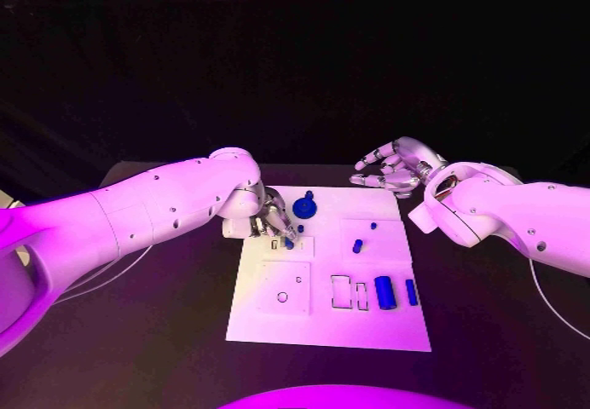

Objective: Assemble the parts on the task board

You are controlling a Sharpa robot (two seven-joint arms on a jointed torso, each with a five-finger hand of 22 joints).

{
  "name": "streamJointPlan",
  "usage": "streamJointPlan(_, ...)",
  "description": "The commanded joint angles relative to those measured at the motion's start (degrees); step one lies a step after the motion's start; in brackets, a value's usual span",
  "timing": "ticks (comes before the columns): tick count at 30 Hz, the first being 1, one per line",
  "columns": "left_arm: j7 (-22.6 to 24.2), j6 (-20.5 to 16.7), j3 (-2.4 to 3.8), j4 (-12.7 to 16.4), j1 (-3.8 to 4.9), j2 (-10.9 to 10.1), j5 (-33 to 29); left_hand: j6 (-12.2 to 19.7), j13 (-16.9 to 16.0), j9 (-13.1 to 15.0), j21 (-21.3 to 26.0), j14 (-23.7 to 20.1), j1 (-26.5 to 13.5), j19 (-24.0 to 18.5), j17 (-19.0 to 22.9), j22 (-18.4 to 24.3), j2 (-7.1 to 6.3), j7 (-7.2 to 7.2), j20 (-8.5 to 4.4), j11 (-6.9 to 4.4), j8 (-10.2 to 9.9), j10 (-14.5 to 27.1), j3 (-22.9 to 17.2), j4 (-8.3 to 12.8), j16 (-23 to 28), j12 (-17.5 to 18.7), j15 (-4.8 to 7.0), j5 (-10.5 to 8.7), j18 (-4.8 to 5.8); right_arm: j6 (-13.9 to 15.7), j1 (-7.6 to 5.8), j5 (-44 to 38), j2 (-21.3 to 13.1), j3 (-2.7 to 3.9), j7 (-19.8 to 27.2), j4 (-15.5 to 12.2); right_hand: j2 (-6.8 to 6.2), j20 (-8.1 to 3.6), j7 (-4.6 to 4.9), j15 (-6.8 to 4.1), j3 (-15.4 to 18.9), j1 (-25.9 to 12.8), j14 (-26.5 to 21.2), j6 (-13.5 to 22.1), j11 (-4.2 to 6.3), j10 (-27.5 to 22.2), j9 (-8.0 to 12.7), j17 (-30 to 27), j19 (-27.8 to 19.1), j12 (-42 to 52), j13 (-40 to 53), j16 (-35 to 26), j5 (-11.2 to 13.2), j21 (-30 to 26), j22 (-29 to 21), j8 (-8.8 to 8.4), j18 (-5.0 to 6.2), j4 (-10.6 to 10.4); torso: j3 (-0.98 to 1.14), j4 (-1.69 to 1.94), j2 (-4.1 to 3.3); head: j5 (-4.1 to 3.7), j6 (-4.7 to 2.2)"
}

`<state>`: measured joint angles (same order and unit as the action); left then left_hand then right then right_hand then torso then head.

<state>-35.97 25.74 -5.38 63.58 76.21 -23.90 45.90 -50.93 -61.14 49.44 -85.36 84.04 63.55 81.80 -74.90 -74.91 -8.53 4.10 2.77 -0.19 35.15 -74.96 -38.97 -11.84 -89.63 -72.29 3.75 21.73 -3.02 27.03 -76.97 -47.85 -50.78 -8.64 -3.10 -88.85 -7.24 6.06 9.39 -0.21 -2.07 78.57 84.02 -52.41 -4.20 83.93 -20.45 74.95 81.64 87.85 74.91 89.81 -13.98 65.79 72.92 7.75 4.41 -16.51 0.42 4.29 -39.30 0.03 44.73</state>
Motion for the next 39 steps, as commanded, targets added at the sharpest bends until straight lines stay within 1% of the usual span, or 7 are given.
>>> streamJointPlan(1, -0.1, 1.4, 0.01, 0.1, 0.17, 0.0, 0.8, -0.4, 0.0, 0.1, 0.0, 6.0, 0.7, 0.1, -15.1, -2.3, -0.03, 0.13, 0.25, 0.01, 0.1, -0.4, -12.9, 13.3, -0.4, -0.2, -0.3, 0.27, 0.2, -0.6, 0.04, -0.2, 0.0, 0.0, 0.3, -0.1, 0.38, -0.19, -0.21, 0.33, -0.1, -0.3, 5.6, 0.0, -0.21, 4.0, 0.0, 13.4, -0.3, -0.1, 13.0, -0.4, -0.4, -0.1, -0.1, 0.29, 0.61, -0.1, 0.0, -0.01, 0.01, 0.09, -0.02)
streamJointPlan(9, -0.1, 1.7, 0.0, 0.2, 0.16, -0.1, 1.3, -0.4, 0.1, 0.1, 0.0, 6.0, 0.7, 0.1, -15.1, -2.3, -0.07, 0.13, 0.25, 0.0, 0.1, -0.4, -13.0, 13.4, -0.4, -0.2, -0.29, 0.3, 0.2, -0.7, 0.04, -0.2, 0.0, 0.0, 0.3, -0.1, 0.37, -0.2, -0.22, 0.33, -0.1, -0.3, 5.6, 0.1, -0.21, 3.9, 0.0, 13.4, -0.3, -0.1, 13.0, -0.4, -0.4, -0.2, -0.1, 0.35, 0.62, -0.1, 0.01, 0.01, 0.02, 0.08, 0.06)
streamJointPlan(15, -0.1, 1.8, -0.01, 0.4, 0.16, -0.2, 1.7, -0.4, 0.1, 0.1, 0.0, 6.0, 0.7, 0.1, -15.1, -2.3, -0.07, 0.13, 0.25, 0.0, 0.1, -0.4, -13.0, 13.4, -0.4, -0.2, -0.29, 0.3, 0.2, -0.7, 0.04, -0.2, 0.0, 0.0, 0.3, -0.1, 0.37, -0.2, -0.22, 0.33, -0.1, -0.3, 5.6, 0.1, -0.21, 3.9, 0.0, 13.4, -0.3, -0.1, 13.0, -0.4, -0.4, -0.2, -0.1, 0.35, 0.62, -0.1, -0.02, 0.03, -0.01, 0.09, -0.08)
streamJointPlan(24, -0.1, 2.0, -0.06, 0.8, 0.15, -0.4, 2.7, -0.5, 0.2, 0.1, 0.0, 6.0, 0.8, 0.1, -15.1, -2.3, -0.12, 0.13, 0.24, 0.0, 0.1, -0.3, -13.0, 13.5, -0.4, -0.1, -0.28, 0.32, 0.19, -0.7, 0.04, -0.2, -0.1, 0.0, 0.3, -0.1, 0.37, -0.2, -0.22, 0.33, -0.1, -0.3, 5.6, 0.1, -0.21, 3.9, 0.0, 13.4, -0.3, -0.1, 13.0, -0.4, -0.4, -0.2, -0.1, 0.35, 0.62, -0.1, -0.01, 0.04, 0.03, 0.1, 0.04)
streamJointPlan(32, 0.0, 0.9, -0.12, 1.4, 0.12, -0.4, 3.9, -0.5, 0.3, 0.1, 0.1, 6.0, 0.7, 0.0, -15.1, -2.3, -0.18, 0.14, 0.24, 0.0, 0.0, -0.3, -13.1, 13.5, -0.4, 0.0, -0.28, 0.32, 0.18, -0.7, 0.05, -0.2, -0.1, 0.0, 0.4, -0.1, 0.37, -0.2, -0.22, 0.33, -0.1, -0.3, 5.6, 0.1, -0.21, 3.9, 0.0, 13.4, -0.3, -0.1, 13.0, -0.4, -0.4, -0.2, -0.1, 0.35, 0.62, -0.1, -0.02, -0.03, -0.02, 0.17, -0.04)
streamJointPlan(38, 0.1, 0.3, -0.2, 1.8, 0.06, -0.2, 4.4, -0.5, 0.3, 0.1, 0.1, 6.0, 0.7, 0.0, -15.1, -2.3, -0.18, 0.15, 0.24, 0.01, 0.0, -0.3, -13.1, 13.5, -0.4, 0.0, -0.29, 0.32, 0.18, -0.8, 0.05, -0.2, -0.1, 0.0, 0.4, -0.2, 0.37, -0.2, -0.22, 0.33, -0.1, -0.3, 5.6, 0.1, -0.21, 3.9, 0.0, 13.4, -0.3, -0.1, 13.0, -0.4, -0.4, -0.2, -0.1, 0.35, 0.62, -0.1, 0.06, -0.04, -0.04, 0.08, -0.03)
streamJointPlan(39, 0.1, 0.2, -0.22, 1.8, 0.06, -0.2, 4.4, -0.5, 0.3, 0.1, 0.1, 6.0, 0.7, 0.0, -15.1, -2.3, -0.18, 0.15, 0.24, 0.01, 0.0, -0.3, -13.1, 13.5, -0.4, 0.0, -0.29, 0.32, 0.18, -0.8, 0.05, -0.2, -0.2, 0.0, 0.4, -0.2, 0.37, -0.2, -0.22, 0.33, -0.1, -0.3, 5.6, 0.1, -0.21, 3.9, 0.0, 13.4, -0.3, -0.1, 13.0, -0.4, -0.4, -0.2, -0.1, 0.35, 0.62, -0.1, 0.04, -0.04, -0.02, 0.07, -0.03)
